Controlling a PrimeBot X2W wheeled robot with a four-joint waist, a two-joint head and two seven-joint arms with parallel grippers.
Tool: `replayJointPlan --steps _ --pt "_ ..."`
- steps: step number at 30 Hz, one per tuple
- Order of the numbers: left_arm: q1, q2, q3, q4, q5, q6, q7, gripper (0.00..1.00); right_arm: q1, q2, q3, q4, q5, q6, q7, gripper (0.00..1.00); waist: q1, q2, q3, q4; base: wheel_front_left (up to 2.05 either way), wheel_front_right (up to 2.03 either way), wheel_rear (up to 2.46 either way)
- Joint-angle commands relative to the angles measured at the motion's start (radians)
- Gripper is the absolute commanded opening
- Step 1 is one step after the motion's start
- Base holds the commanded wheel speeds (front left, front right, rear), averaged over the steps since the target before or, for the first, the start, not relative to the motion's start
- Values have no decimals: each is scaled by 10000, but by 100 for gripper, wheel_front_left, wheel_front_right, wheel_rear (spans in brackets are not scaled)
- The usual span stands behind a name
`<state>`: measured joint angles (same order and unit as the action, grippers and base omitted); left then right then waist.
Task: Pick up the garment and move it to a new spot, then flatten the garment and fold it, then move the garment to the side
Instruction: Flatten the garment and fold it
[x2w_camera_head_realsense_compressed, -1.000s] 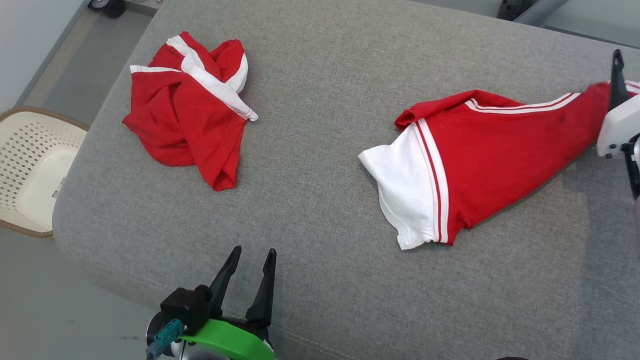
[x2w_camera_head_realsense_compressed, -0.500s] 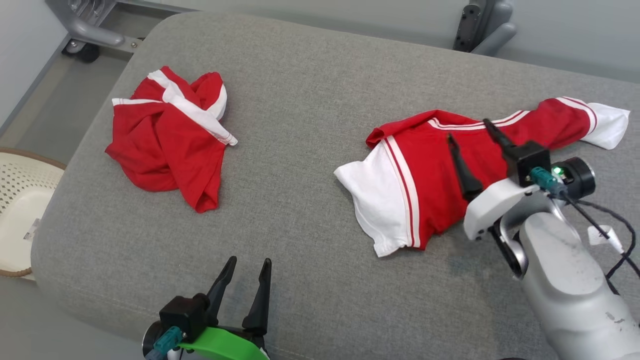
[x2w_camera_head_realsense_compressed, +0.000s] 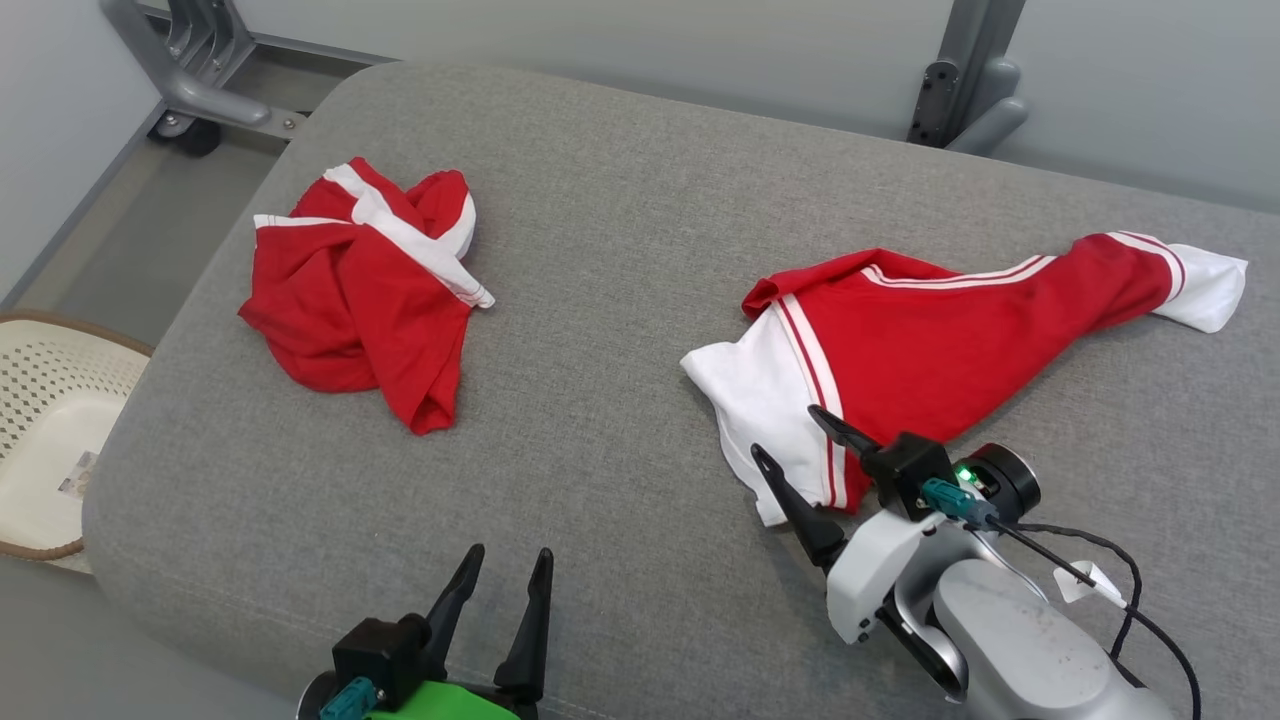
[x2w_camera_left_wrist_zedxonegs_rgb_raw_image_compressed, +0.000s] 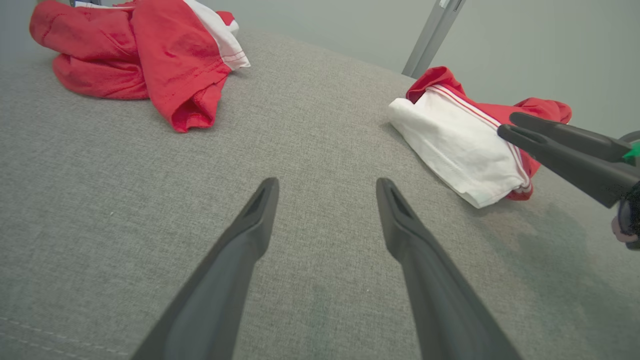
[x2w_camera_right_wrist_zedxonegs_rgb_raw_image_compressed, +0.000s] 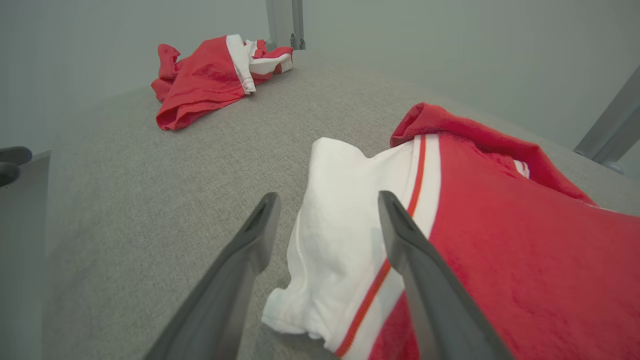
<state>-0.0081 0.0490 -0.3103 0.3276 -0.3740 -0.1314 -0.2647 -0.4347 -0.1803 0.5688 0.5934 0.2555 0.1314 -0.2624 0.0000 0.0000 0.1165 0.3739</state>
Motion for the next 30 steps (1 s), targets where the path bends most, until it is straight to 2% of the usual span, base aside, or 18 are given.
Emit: replayJointPlan --steps 1,8,16,17,18,19,20,21,23,26,30 --pt "47 25 -43 -11 -89 16 6 100 -110 -14 51 110 144 -14 -33 100 0 0 9 130 0 0 0" --pt "118 28 -180 -93 -230 16 7 100 -1006 210 645 1400 -353 -14 -33 100 0 0 101 730 0 0 0" --pt "229 24 -236 -77 -317 16 6 100 -1987 520 433 3209 -1568 -14 242 100 0 0 197 1197 0 0 0" --pt "247 27 -209 -68 -336 16 6 100 -2054 570 361 3385 -1637 -14 295 92 0 0 210 1216 0 0 0" --pt "259 27 -167 -73 -346 16 6 100 -2126 602 313 3545 -1775 -14 322 77 0 0 225 1226 0 0 0" --pt "259 27 -167 -73 -346 16 6 100 -2126 602 313 3545 -1775 -14 322 77 0 0 225 1226 0 0 0" --pt "262 24 -154 -83 -354 16 6 100 -2201 627 259 3713 -1891 -14 382 43 0 0 240 1231 0 0 0" --pt "263 24 -143 -94 -375 16 6 100 -2240 667 181 3848 -1890 -14 402 34 0 0 255 1232 0 0 0" --pt "248 27 -117 -98 -397 16 6 100 -2313 778 110 4125 -1979 -14 517 0 0 0 267 1221 0 0 0" --pt "186 25 -53 -113 -400 16 6 100 -2499 923 -88 4320 -2018 -14 364 0 0 0 227 1133 0 0 0" --pt "333 27 58 -113 -287 16 6 100 -2538 1013 -586 3869 -1776 -14 37 0 0 0 20 798 0 0 0"
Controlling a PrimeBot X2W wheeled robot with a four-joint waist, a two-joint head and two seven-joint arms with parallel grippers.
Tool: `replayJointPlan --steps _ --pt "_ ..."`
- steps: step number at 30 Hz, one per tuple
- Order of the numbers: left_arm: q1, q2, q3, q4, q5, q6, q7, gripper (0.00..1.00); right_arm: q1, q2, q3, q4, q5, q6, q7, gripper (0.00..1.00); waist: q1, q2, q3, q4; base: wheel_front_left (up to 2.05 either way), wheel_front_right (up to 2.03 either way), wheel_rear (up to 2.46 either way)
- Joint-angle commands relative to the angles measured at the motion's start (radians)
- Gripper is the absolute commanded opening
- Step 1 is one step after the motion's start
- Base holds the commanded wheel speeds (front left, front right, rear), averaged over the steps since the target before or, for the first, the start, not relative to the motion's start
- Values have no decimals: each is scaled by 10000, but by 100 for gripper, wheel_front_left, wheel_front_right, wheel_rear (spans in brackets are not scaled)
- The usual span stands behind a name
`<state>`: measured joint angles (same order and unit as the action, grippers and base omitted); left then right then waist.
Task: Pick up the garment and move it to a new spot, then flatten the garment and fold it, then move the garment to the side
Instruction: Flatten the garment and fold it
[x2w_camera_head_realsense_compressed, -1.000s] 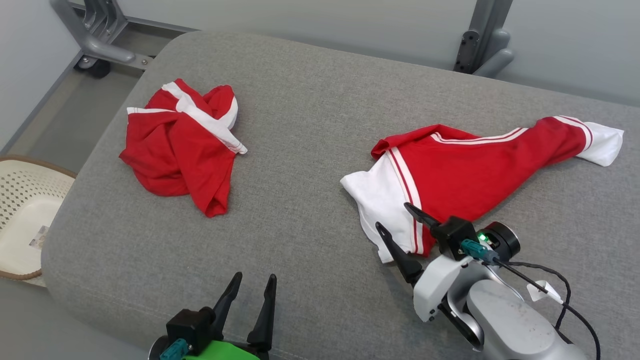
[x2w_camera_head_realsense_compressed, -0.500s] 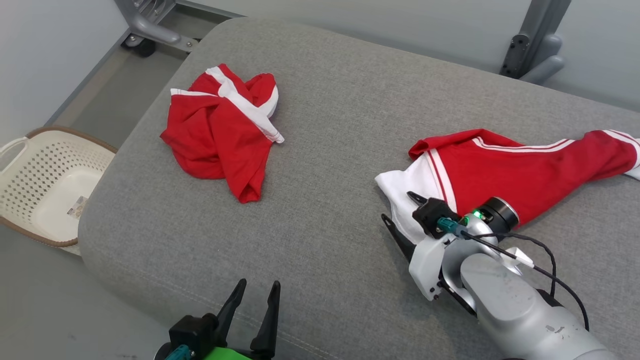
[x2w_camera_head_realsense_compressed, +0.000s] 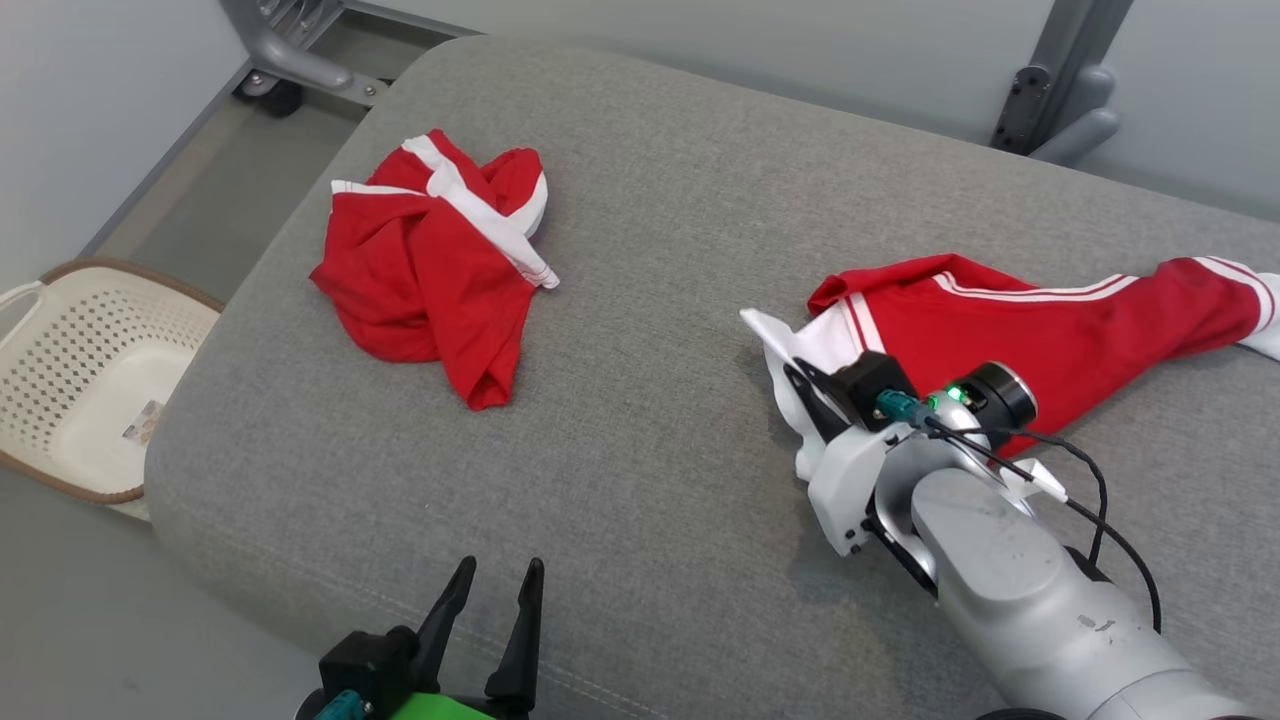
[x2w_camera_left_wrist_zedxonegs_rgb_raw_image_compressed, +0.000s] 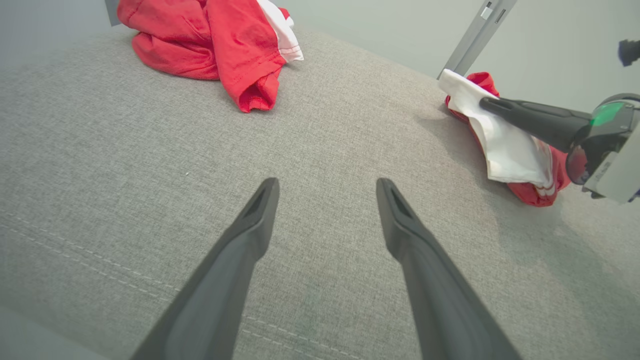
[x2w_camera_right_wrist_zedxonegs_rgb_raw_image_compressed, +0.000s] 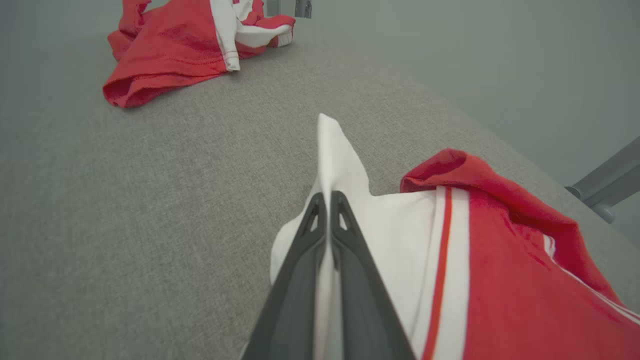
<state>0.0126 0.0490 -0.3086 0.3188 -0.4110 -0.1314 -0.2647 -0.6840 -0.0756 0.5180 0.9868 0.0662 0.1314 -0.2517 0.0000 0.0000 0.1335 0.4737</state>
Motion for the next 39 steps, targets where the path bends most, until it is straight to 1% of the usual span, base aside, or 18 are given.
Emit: replayJointPlan --steps 1,2,5,10,14,16,17,22,23,24,25,28,32,35,39 --pt "177 28 86 9 136 16 6 100 -24 -14 -229 -265 147 -14 -98 0 0 0 -237 -338 0 0 0" --pt "231 29 166 39 161 16 8 100 35 20 -399 -501 211 -14 -131 0 0 0 -348 -508 0 0 0" --pt "332 29 428 123 342 16 6 100 459 37 -1167 -1730 326 -14 -138 0 0 0 -685 -1129 0 0 0" --pt "436 29 697 106 669 16 6 100 1631 -90 -2780 -3923 507 -14 -142 0 0 0 -1068 -2296 0 0 0" --pt "365 29 769 100 670 16 6 100 2759 -147 -4217 -5189 692 -14 -138 0 0 0 -1211 -3203 0 0 0" --pt "330 29 713 72 644 16 6 100 3310 -148 -4910 -5533 605 -14 -138 0 0 0 -1255 -3601 0 0 0" --pt "251 29 672 60 588 16 6 100 3758 -128 -5528 -5702 497 -14 -139 0 0 0 -1271 -3945 0 0 0" --pt "147 32 564 83 538 16 8 100 4751 10 -6879 -5488 167 -14 -140 0 0 0 -1301 -4572 0 0 0" --pt "147 30 554 91 542 16 6 100 4901 41 -7137 -5397 81 -14 -140 2 0 0 -1305 -4668 0 0 0" --pt "154 30 577 96 552 16 8 100 5014 83 -7316 -5350 35 -14 -141 47 0 0 -1309 -4761 0 0 0" --pt "172 32 577 117 558 16 8 100 5109 118 -7444 -5368 -42 -12 -141 100 0 0 -1314 -4851 0 0 0" --pt "230 32 693 149 608 16 8 100 5417 175 -7702 -5639 -197 -12 -140 100 0 0 -1337 -5130 0 0 0" --pt "263 30 790 184 661 16 6 100 5562 193 -7738 -6056 -354 -14 -140 100 0 0 -1381 -5358 0 0 0" --pt "140 32 792 195 686 16 6 100 5608 218 -7524 -6541 -456 -12 -140 100 0 0 -1389 -5541 0 0 0" --pt "-181 30 506 135 757 16 6 100 5511 225 -6888 -7122 -297 -14 -141 100 0 0 -1249 -5739 0 0 0"
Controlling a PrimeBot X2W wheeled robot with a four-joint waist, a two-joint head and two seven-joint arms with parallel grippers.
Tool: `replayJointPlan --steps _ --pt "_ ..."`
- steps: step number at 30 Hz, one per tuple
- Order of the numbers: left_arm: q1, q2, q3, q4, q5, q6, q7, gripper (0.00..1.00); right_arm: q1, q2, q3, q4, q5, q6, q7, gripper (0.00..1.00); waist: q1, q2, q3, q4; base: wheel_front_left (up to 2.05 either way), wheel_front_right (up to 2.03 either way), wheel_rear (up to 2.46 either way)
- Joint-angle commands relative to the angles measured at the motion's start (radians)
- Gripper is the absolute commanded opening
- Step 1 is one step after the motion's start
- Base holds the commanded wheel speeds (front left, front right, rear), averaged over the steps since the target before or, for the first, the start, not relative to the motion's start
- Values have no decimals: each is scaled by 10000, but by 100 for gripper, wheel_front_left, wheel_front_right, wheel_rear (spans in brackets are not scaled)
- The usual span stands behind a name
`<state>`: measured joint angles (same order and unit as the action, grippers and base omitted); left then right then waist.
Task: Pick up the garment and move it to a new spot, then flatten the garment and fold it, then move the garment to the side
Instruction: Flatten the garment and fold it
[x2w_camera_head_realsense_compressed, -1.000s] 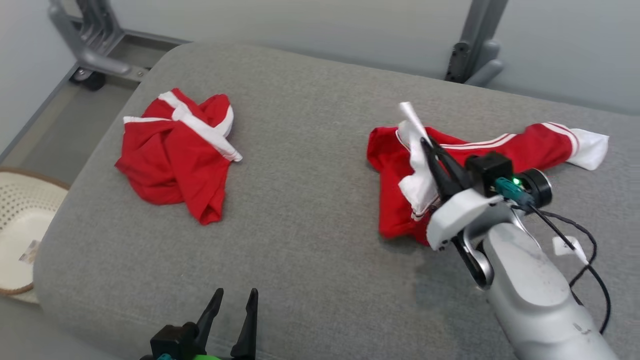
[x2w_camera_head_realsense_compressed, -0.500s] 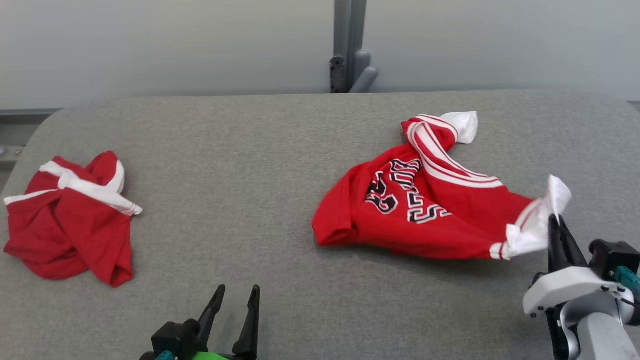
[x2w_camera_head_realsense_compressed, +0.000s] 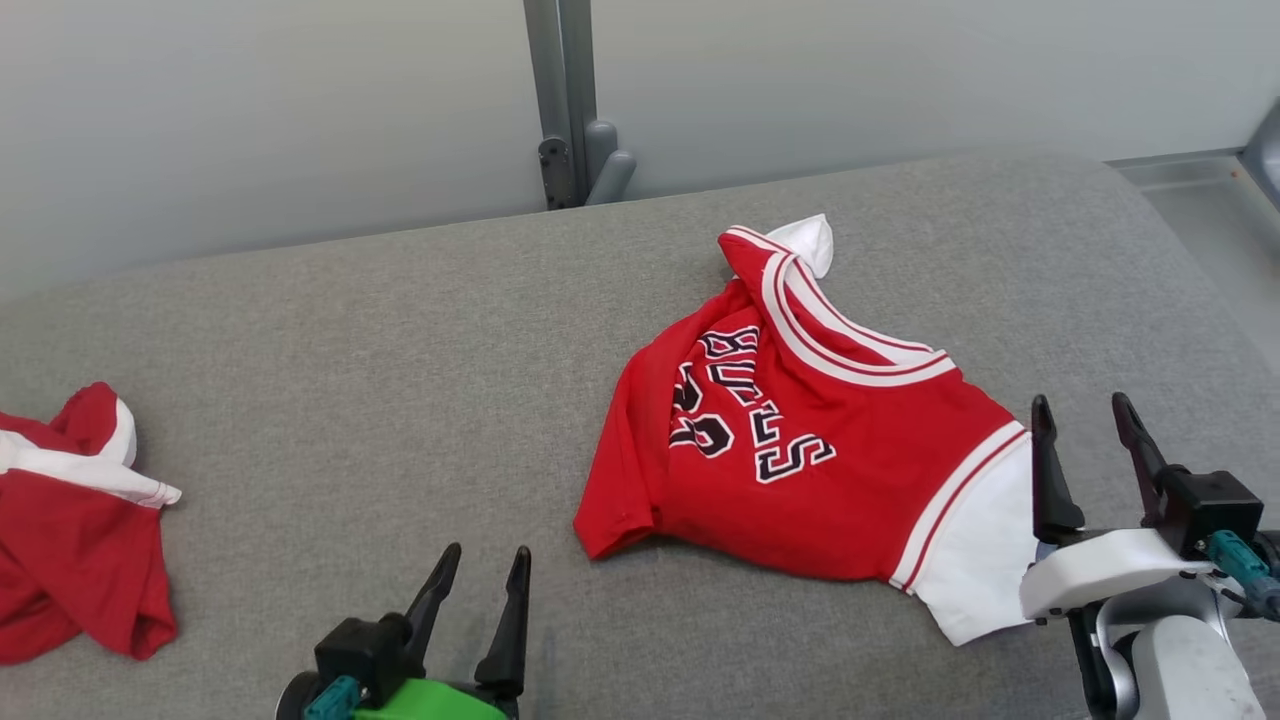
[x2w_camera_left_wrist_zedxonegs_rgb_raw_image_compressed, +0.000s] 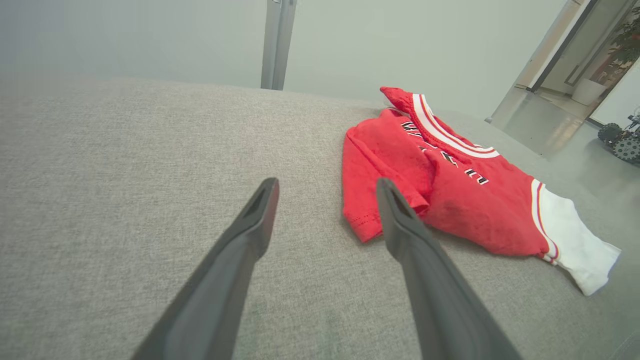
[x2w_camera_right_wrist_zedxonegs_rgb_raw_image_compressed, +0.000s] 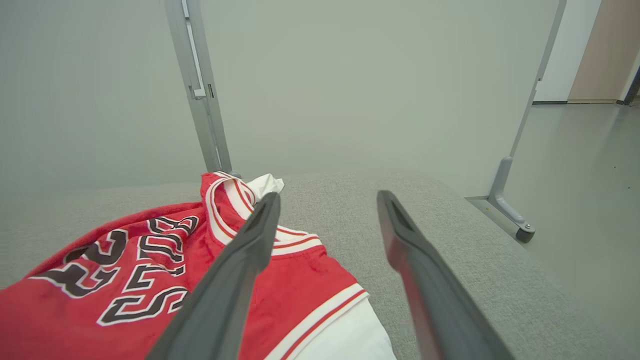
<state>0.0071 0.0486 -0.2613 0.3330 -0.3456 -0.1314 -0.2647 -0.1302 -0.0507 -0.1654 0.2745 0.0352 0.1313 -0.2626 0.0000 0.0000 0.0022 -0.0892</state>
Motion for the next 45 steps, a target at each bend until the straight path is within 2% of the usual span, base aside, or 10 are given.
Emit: replayJointPlan --steps 1,9,17,27,33,34,35,36,38,45 --pt "-215 36 -68 -13 83 16 6 100 -51 -22 134 -125 46 -10 -31 100 0 0 117 -155 0 0 0" --pt "-1227 36 -1158 425 155 16 6 100 -287 -14 1160 -442 406 -10 -31 100 0 0 797 -501 0 0 0" --pt "-2017 39 -1772 1380 381 16 6 100 -541 -15 1347 -309 439 -11 -32 100 0 0 1297 -891 0 0 0" --pt "-2329 36 -1651 2172 399 16 6 100 -752 -13 1371 -2 647 -11 -32 100 0 0 1633 -1205 0 0 0" --pt "-2371 37 -1184 2273 524 16 6 100 -842 -12 1438 105 692 -12 -32 100 0 0 1669 -1436 0 0 0" --pt "-2353 40 -1094 2213 534 16 6 87 -834 -12 1426 110 708 -11 -32 100 0 0 1670 -1457 0 0 0" --pt "-2313 40 -1046 2175 504 16 8 51 -831 -12 1403 115 744 -12 -32 100 0 0 1670 -1473 0 0 0" --pt "-2313 40 -1046 2175 504 16 8 51 -831 -12 1403 115 744 -12 -32 100 0 0 1670 -1473 0 0 0" --pt "-2291 39 -999 1997 405 16 7 0 -812 -12 1326 120 835 -11 -32 100 0 0 1669 -1484 0 0 0" --pt "-2161 42 98 490 365 16 7 0 -631 -12 1163 122 1005 -11 -32 100 0 0 1627 -1304 0 0 0"
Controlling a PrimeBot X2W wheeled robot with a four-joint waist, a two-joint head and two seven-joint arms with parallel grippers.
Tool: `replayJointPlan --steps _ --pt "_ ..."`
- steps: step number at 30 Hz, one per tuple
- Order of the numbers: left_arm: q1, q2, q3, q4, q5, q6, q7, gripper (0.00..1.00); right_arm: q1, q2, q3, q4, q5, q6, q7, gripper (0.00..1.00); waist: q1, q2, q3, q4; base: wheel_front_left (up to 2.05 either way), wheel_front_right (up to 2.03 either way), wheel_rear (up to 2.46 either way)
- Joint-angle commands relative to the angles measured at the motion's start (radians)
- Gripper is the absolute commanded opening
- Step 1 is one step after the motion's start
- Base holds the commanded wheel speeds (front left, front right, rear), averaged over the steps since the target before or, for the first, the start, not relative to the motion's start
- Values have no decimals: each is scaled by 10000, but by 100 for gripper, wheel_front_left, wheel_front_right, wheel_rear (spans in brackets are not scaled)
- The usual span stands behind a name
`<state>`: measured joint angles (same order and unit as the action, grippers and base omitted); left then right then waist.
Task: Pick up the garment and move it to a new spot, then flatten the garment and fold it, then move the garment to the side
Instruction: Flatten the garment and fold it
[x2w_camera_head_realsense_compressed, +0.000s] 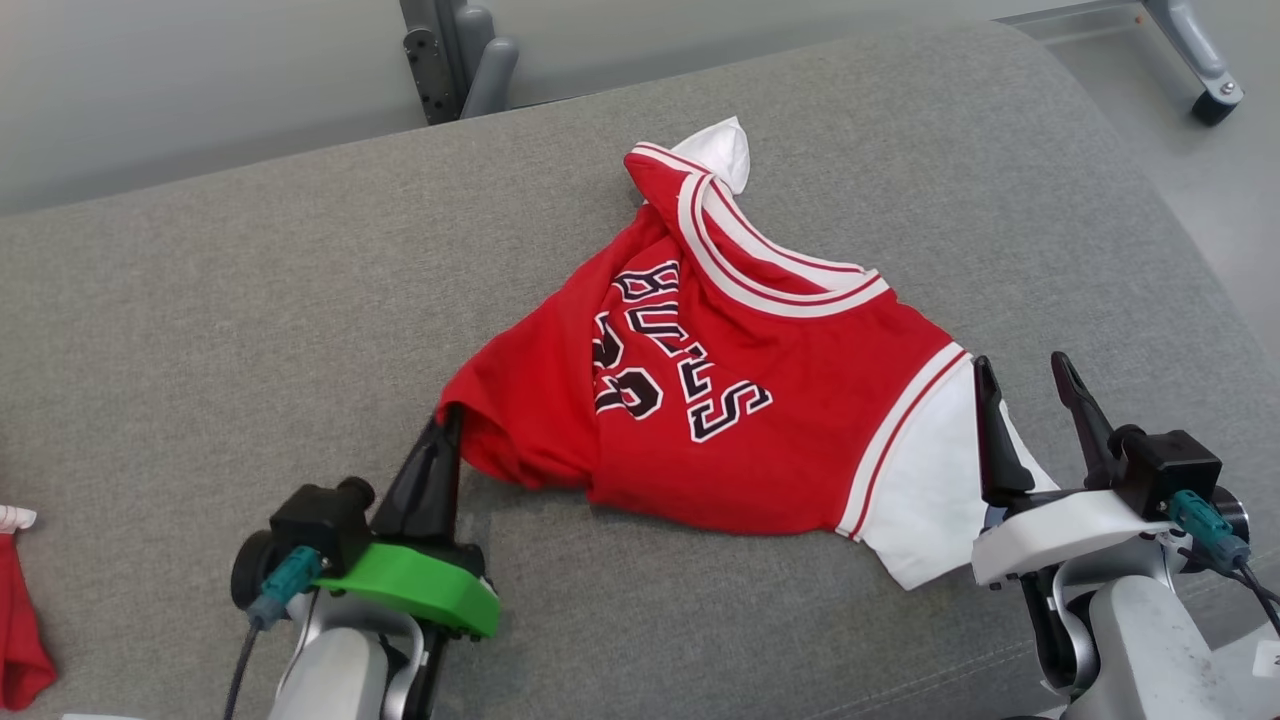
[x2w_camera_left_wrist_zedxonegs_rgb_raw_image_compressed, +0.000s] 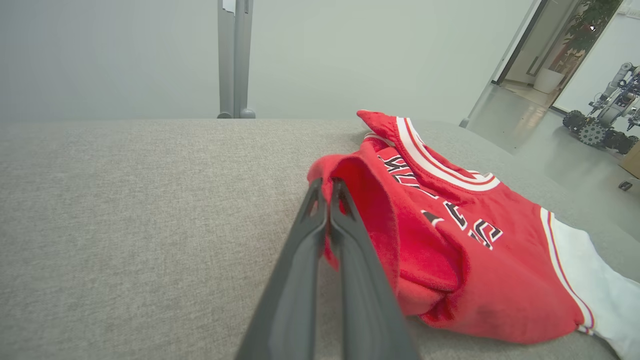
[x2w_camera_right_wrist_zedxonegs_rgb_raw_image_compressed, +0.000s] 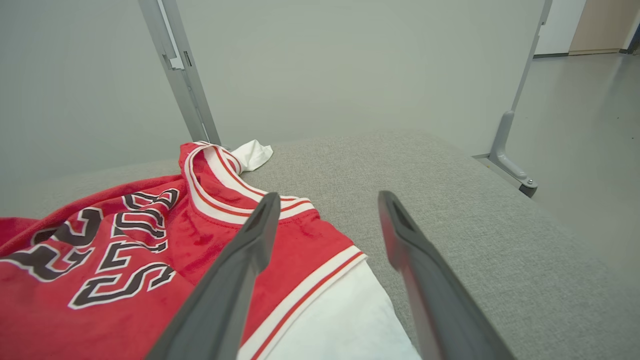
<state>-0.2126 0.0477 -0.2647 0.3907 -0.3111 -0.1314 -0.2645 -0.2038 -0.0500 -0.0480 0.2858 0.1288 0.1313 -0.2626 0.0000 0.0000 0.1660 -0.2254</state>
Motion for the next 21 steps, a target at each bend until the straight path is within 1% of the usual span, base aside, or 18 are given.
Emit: replayJointPlan --steps 1,2,3,7,11,16,19,21 --pt "-38 51 357 -264 93 16 5 0 110 -20 -18 19 110 -11 -32 100 0 0 -17 109 0 0 0" --pt "-163 56 598 -397 197 16 6 0 124 -18 0 32 152 -11 -32 100 0 0 -18 160 0 0 0" --pt "-557 218 1054 -642 344 16 5 0 116 -21 15 77 194 -11 -32 100 0 0 -12 265 0 0 0" --pt "-1429 809 1613 -880 514 16 3 0 38 -21 67 145 286 -11 -32 100 0 0 92 411 0 0 0" --pt "-2628 1789 1325 -735 616 16 3 0 -98 -23 125 177 359 -11 -32 100 0 0 283 439 0 0 0" --pt "-4250 3058 488 -338 612 16 3 0 -180 -21 135 208 485 -11 -32 100 0 0 559 303 0 0 0" --pt "-5195 3610 -86 59 535 18 3 0 -243 -24 150 247 581 -11 -32 100 0 0 722 137 0 0 0" --pt "-5823 3850 -410 376 462 18 3 0 -270 -19 195 254 650 -11 -32 100 0 0 834 5 0 0 0"
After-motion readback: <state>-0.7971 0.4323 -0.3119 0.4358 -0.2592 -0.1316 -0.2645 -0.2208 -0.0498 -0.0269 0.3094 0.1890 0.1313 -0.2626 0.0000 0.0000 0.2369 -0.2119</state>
